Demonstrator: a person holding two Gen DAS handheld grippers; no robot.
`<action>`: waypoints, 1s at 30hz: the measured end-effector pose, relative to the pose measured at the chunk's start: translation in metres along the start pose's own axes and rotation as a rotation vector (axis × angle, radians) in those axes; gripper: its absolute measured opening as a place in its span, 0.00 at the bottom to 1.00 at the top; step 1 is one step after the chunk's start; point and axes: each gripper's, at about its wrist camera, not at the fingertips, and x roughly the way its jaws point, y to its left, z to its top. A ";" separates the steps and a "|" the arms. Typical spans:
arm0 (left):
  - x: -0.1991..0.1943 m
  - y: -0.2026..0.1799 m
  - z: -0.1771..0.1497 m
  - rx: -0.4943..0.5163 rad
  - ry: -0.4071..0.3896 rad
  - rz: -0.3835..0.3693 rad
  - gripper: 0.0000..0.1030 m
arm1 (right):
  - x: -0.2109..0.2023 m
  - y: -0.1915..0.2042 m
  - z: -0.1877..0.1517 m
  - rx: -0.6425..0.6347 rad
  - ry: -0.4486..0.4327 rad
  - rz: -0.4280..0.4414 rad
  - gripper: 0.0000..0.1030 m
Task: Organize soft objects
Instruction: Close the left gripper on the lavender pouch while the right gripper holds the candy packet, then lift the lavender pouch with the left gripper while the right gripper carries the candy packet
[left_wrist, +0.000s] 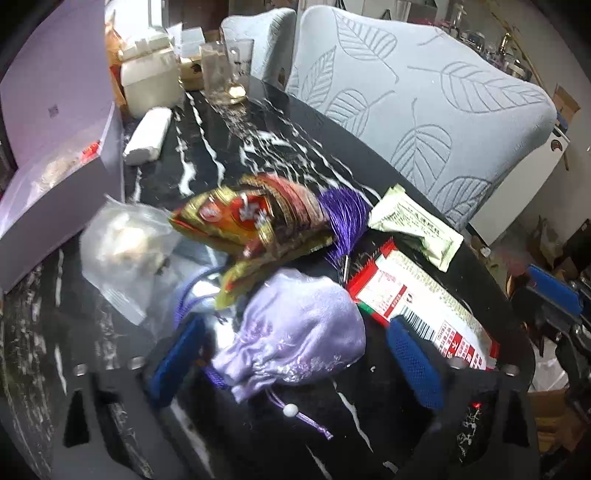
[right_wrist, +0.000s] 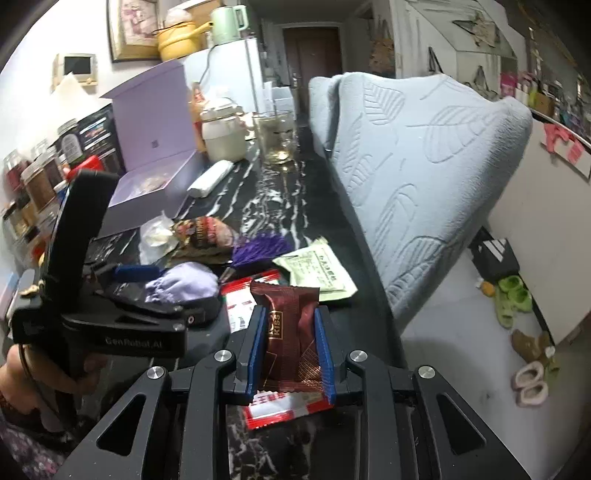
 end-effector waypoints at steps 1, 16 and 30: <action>-0.001 0.000 -0.001 0.009 -0.014 0.022 0.72 | 0.001 -0.001 0.000 0.002 0.001 0.000 0.25; -0.039 0.019 -0.034 -0.065 0.005 -0.050 0.57 | 0.000 0.019 -0.004 -0.025 -0.011 0.065 0.25; -0.079 0.057 -0.074 -0.163 -0.036 -0.005 0.57 | 0.009 0.062 -0.016 -0.095 0.038 0.160 0.25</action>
